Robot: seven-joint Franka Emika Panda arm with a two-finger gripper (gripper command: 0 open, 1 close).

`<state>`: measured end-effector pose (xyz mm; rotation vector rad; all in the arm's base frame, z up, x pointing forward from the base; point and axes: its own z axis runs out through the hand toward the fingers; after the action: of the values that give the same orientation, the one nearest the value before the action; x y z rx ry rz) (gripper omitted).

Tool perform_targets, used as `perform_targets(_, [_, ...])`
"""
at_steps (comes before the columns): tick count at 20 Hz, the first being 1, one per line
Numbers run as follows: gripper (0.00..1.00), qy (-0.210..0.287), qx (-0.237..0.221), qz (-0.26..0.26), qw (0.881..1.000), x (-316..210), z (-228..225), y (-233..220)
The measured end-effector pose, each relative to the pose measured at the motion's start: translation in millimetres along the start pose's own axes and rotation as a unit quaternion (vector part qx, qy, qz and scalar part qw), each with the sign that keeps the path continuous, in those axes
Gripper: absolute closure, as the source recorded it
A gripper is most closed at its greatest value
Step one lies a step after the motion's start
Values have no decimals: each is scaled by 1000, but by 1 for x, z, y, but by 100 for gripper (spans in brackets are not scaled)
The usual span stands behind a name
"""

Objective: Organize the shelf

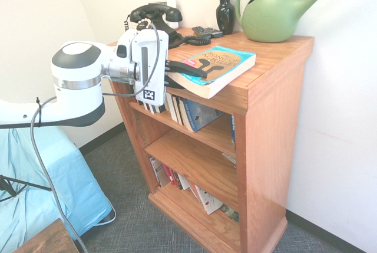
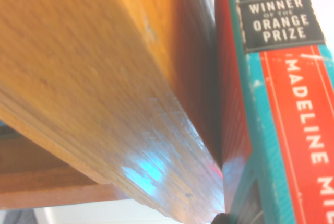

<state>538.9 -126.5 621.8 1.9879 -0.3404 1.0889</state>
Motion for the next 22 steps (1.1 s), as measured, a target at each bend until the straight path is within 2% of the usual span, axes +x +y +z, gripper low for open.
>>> perform_targets(5, [100, -29, 20, 46, 998, 7, -9, 22])
perform_targets(13, [100, -68, 48, 120, 989, -14, -53, 120])
perform_targets(22, [100, -121, 103, 177, 971, -81, -92, 143])
